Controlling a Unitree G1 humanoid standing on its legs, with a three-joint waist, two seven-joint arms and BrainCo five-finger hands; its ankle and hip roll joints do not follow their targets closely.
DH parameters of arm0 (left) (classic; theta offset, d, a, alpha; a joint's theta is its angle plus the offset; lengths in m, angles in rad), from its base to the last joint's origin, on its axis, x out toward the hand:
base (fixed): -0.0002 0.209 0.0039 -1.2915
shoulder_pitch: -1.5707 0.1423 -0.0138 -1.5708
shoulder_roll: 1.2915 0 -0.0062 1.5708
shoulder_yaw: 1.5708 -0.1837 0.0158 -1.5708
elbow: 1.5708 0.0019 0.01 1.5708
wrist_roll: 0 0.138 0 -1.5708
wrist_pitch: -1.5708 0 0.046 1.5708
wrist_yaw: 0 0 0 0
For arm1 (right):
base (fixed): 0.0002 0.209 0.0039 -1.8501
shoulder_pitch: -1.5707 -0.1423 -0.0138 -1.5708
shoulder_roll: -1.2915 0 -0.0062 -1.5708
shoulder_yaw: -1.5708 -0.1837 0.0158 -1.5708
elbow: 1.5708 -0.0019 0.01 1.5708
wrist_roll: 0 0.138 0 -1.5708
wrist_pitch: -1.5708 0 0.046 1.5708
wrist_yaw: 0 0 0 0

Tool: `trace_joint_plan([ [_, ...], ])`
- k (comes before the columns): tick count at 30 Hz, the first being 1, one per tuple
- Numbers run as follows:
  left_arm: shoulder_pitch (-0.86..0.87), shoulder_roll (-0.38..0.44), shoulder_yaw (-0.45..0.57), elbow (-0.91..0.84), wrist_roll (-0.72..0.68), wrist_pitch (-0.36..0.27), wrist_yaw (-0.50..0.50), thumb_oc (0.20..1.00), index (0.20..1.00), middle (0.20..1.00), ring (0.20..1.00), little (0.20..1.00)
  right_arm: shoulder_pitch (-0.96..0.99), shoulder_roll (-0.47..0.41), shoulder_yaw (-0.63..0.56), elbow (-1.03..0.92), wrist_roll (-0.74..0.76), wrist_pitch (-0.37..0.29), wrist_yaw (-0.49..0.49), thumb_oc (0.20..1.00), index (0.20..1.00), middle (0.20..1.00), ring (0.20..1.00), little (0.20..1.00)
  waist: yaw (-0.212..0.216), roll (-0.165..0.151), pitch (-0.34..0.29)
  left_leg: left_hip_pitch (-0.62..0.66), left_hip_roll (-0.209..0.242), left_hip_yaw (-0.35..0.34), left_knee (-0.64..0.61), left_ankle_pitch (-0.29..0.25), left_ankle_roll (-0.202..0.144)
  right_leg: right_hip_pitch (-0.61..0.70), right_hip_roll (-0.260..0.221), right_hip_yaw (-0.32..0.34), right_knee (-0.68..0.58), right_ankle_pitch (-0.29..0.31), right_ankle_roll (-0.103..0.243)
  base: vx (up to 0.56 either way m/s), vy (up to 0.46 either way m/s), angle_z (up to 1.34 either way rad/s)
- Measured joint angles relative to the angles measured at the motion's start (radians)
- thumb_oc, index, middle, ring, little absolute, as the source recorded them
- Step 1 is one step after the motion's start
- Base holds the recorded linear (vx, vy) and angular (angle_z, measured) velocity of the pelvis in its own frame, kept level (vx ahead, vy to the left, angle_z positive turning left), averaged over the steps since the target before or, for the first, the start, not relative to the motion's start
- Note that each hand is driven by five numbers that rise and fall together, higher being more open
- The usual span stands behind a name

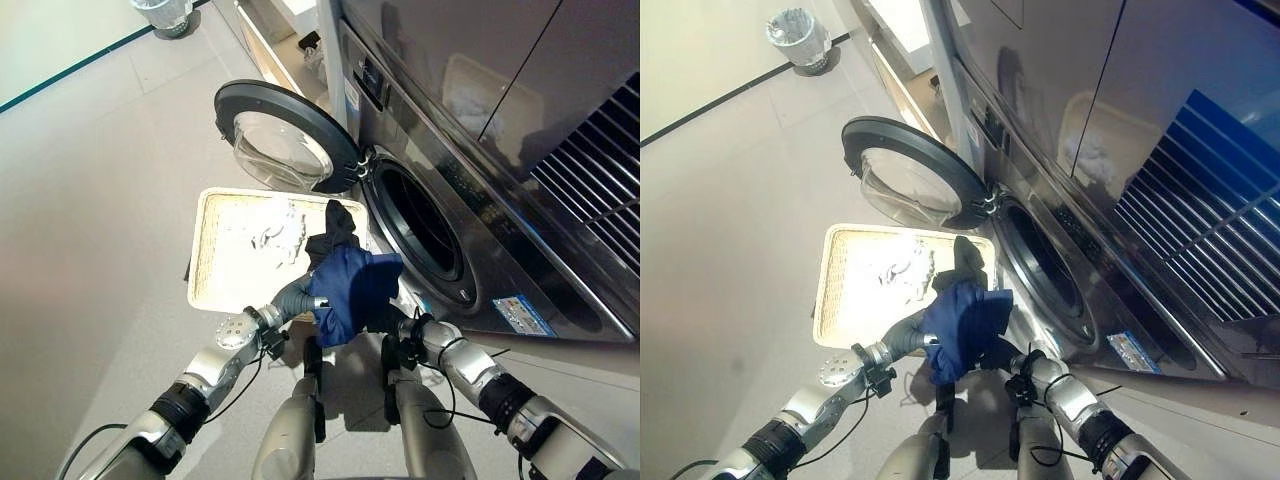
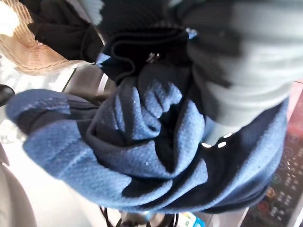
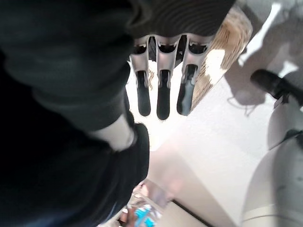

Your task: Put the clothes into the washing machine.

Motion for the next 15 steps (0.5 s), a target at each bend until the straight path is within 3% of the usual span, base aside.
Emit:
trace_joint_plan([
  [5, 0.009, -0.027, 0.001, 0.009, 0.015, 0.011, 0.099, 0.2, 0.2, 0.2, 0.2, 0.2, 0.026, 0.027, -0.016, 0.0, 0.074, -0.004, -0.085, 0.2, 0.2, 0.2, 0.2, 0.2, 0.001, -0.002, -0.001, 0.004, 0.003, 0.021, -0.01, 0.0, 0.0, 0.001, 0.002, 0.005, -0.024, 0.011, 0.002, 0.0, -0.003, -0.08],
  [15, 0.022, -0.026, -0.008, 0.08, 0.219, 0.017, 0.258, 0.2, 0.2, 0.2, 0.2, 0.2, 0.058, 0.033, -0.047, 0.028, 0.157, -0.052, -0.185, 0.2, 0.2, 0.2, 0.2, 0.2, 0.001, -0.002, -0.001, 0.001, 0.002, 0.026, -0.02, 0.0, 0.0, -0.004, 0.003, 0.016, -0.044, 0.02, 0.005, 0.01, 0.009, -0.03],
])
